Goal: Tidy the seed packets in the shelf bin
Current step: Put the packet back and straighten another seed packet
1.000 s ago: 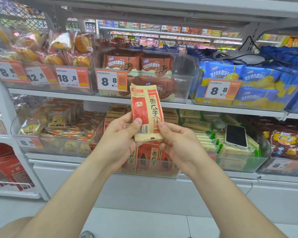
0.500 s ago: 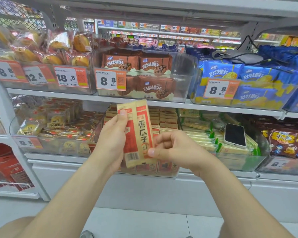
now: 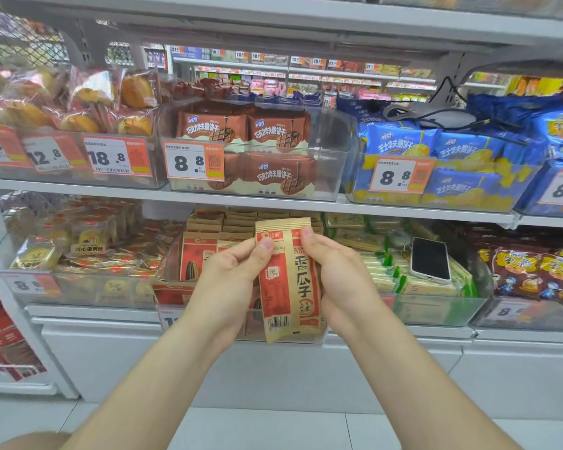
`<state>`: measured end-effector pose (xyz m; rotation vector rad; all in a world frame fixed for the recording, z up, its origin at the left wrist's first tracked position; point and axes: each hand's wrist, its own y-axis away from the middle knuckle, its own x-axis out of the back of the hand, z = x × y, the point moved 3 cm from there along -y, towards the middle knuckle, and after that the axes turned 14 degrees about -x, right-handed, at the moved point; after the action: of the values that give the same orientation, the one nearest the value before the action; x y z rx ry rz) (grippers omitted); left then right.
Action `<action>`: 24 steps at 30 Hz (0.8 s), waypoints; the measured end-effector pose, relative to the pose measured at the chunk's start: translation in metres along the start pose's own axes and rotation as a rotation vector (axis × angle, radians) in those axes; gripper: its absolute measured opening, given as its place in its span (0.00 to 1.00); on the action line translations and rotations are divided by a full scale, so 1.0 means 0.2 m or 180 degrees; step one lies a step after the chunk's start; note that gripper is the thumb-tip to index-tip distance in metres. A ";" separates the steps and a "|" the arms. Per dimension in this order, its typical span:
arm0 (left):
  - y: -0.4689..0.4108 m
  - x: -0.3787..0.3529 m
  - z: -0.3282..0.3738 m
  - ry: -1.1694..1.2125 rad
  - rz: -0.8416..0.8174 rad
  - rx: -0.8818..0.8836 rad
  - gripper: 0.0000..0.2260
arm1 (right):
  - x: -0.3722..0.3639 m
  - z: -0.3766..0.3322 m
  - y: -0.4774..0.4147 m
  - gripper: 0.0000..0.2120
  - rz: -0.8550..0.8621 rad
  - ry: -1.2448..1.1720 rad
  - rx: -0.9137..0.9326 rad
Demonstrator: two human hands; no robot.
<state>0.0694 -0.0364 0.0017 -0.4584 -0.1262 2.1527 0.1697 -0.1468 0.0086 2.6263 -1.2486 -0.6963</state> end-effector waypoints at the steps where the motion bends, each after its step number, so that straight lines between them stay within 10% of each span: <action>1: 0.00 0.00 0.00 0.0021 -0.0015 0.0003 0.13 | 0.00 0.00 0.00 0.14 0.0010 -0.0015 0.0008; 8: 0.01 -0.02 0.04 -0.0002 0.0133 -0.0217 0.09 | 0.01 -0.03 0.01 0.14 0.0072 0.0120 0.0009; 14: 0.00 0.02 0.06 -0.1613 0.0435 -0.1402 0.08 | 0.00 -0.03 0.05 0.15 0.0465 0.0906 0.0563; 24: 0.01 0.00 0.06 -0.1996 0.0469 -0.1407 0.11 | -0.03 -0.03 0.05 0.18 0.0569 0.0874 0.1447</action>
<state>0.0636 -0.0355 0.0130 -0.0165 -0.9547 2.3466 0.1620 -0.1497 0.0195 2.7640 -1.6820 -0.0142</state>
